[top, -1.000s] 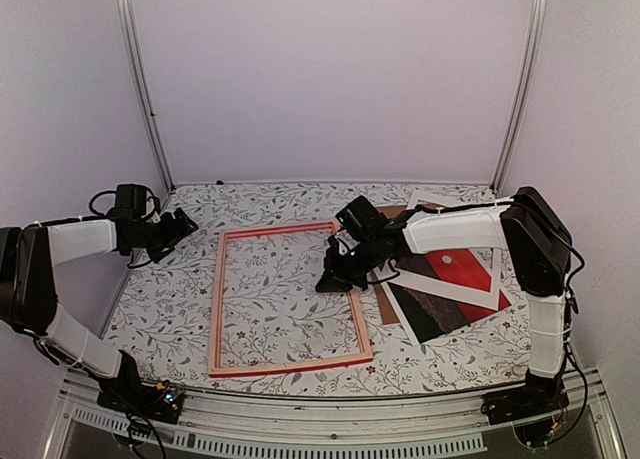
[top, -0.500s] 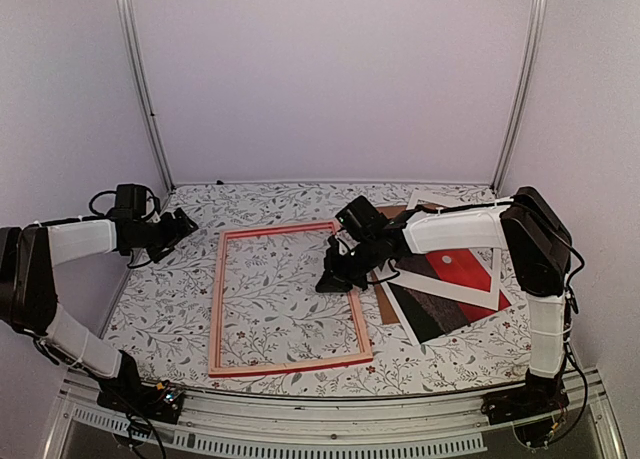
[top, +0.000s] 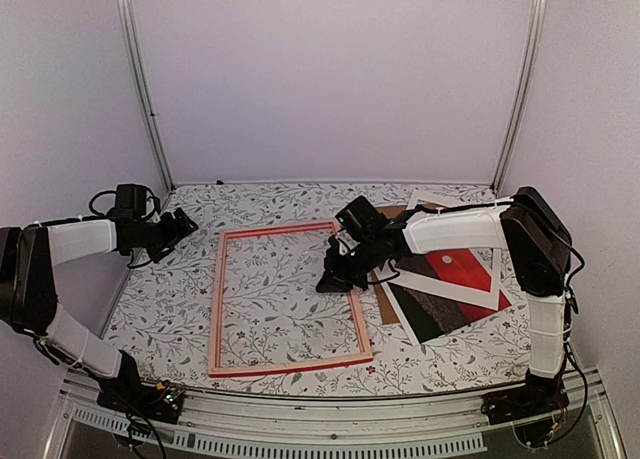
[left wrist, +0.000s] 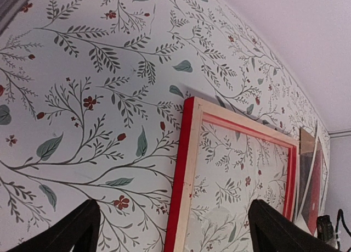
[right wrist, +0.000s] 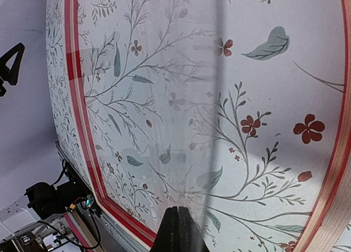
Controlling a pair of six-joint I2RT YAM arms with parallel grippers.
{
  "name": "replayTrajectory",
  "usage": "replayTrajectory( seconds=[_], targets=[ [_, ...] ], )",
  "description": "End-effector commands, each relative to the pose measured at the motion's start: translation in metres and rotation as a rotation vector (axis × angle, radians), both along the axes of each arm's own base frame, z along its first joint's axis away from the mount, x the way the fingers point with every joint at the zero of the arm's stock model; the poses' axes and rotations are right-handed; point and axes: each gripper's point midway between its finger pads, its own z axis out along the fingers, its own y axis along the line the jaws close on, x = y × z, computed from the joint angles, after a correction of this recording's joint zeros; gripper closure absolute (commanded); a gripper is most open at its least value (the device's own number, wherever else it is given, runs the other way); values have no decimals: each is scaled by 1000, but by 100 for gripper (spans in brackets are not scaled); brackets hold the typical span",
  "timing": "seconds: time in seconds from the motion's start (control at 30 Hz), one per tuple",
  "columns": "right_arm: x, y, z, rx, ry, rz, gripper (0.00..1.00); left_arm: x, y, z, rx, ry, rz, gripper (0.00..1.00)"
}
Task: Put the photo into the frame
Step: Place the glass panel at the frame body.
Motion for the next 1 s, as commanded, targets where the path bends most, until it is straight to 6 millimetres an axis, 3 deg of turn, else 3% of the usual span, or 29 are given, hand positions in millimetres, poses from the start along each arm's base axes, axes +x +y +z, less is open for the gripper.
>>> replayTrajectory(
  seconds=[0.0, 0.97],
  targets=[
    [2, 0, 11, 4, -23, -15, 100, 2, -4, 3, 15, -19, -16, 4],
    [1, -2, 11, -8, -24, -19, 100, 3, -4, 6, 16, -24, -17, 2]
  ],
)
